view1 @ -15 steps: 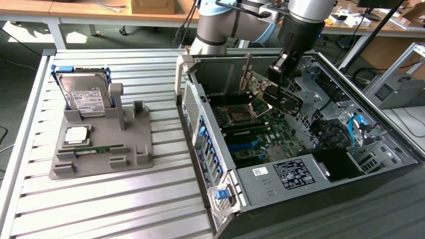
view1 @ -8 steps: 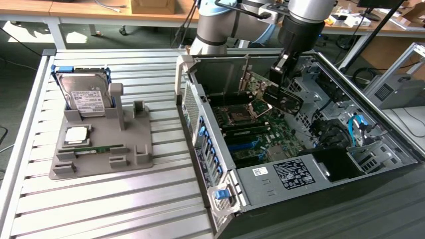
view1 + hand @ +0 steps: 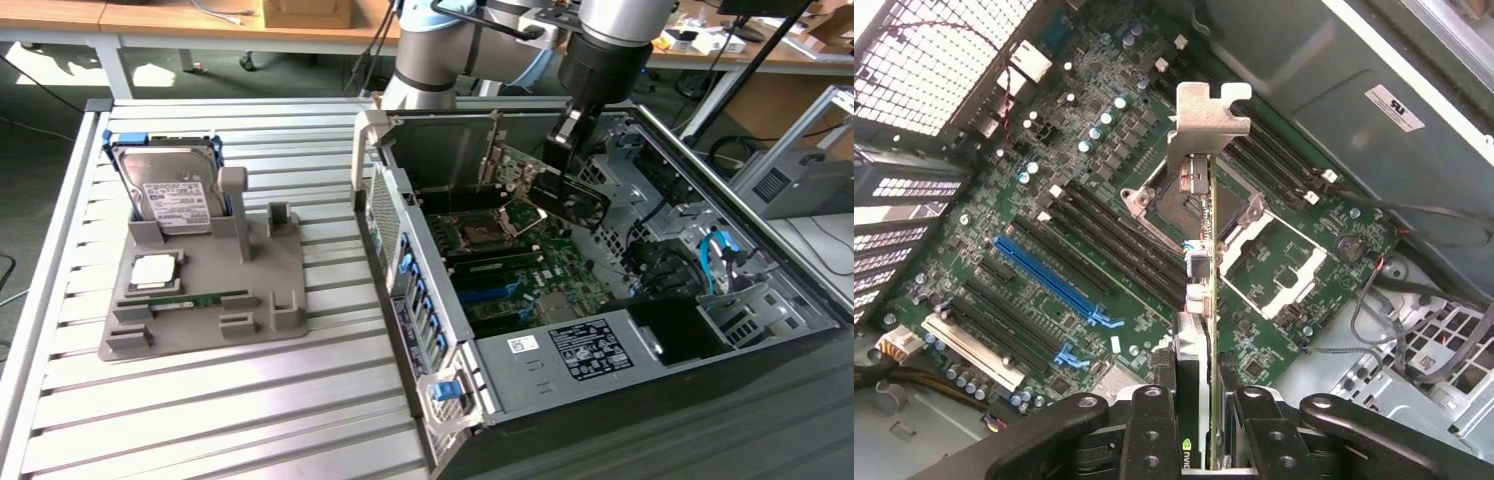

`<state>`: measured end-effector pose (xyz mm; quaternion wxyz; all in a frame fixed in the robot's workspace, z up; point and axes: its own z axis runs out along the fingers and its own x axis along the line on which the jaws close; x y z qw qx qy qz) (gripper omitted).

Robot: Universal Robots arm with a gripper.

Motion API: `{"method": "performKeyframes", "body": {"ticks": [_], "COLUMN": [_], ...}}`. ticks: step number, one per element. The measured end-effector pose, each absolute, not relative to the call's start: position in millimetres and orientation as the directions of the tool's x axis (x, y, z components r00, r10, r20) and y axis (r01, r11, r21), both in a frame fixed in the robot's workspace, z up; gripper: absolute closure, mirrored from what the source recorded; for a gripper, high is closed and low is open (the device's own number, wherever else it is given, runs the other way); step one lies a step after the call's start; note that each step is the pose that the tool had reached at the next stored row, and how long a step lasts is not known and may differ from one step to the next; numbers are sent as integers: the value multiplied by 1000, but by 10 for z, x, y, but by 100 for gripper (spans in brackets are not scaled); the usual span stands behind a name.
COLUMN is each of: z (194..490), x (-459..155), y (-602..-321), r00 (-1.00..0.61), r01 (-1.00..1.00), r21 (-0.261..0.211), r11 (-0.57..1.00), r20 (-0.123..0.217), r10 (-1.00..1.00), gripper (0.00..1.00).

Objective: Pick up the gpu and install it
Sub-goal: 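Insert the gpu into the slot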

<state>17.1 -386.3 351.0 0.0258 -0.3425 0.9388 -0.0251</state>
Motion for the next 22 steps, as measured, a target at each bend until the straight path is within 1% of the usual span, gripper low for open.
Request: {"method": "performKeyframes", "body": {"ticks": [22], "z": [3507], "x": [172], "y": [-3863], "r00": [-664], "r01": [-744], "r21": [-65], "r11": [665], "r20": [-31], "r10": [-747], "gripper": [73]}}
